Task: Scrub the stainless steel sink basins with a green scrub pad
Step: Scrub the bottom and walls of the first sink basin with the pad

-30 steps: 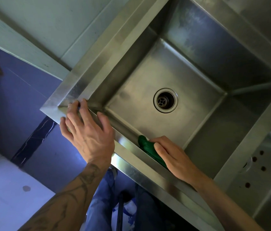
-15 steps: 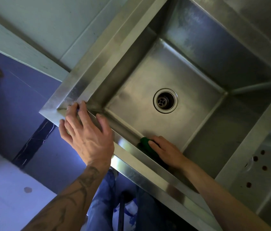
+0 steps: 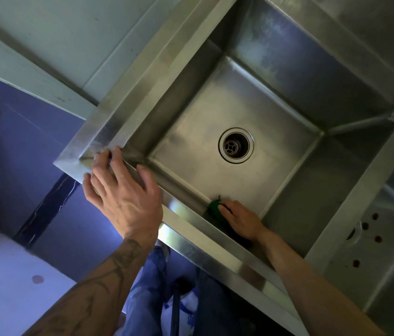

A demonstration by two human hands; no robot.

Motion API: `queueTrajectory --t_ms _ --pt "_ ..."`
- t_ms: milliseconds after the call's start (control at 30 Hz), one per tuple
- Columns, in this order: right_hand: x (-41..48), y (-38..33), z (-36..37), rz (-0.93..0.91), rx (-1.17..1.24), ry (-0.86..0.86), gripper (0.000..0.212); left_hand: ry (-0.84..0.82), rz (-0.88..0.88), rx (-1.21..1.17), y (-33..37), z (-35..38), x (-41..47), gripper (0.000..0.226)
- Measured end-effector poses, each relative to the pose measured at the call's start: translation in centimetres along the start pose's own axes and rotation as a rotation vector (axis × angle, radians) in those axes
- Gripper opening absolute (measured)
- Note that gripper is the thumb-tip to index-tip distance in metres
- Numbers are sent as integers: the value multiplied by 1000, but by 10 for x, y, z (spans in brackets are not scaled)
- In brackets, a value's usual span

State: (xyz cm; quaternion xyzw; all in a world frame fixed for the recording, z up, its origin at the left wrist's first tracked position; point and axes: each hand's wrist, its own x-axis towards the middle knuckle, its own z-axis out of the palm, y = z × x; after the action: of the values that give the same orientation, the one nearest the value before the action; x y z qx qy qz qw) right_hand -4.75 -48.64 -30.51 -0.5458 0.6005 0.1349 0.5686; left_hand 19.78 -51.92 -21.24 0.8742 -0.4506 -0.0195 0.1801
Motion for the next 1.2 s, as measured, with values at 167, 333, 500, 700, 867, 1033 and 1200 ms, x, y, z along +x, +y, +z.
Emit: queueTrajectory --t_ms 167,333,500,700,867,1033,1200 --pt "-57 3 -6 -136 65 132 34 -16 -11 -5 1 -1 1 49" --pt "-47 5 -5 -155 64 105 31 -10 -9 -8 0 -1 1 49" --pt "-14 -5 -5 -75 -15 16 37 -5 -13 -5 0 0 0 50" --pt "-30 3 -3 -211 141 83 36 12 -4 1 -2 2 0 49" --pt "10 -28 -2 -84 -41 2 41 21 -6 -12 -2 3 0 48" --pt "15 -77 1 -333 115 109 37 9 -10 -21 -1 2 0 48" --pt "74 -108 4 -246 14 44 37 -9 -18 -19 2 -1 0 49"
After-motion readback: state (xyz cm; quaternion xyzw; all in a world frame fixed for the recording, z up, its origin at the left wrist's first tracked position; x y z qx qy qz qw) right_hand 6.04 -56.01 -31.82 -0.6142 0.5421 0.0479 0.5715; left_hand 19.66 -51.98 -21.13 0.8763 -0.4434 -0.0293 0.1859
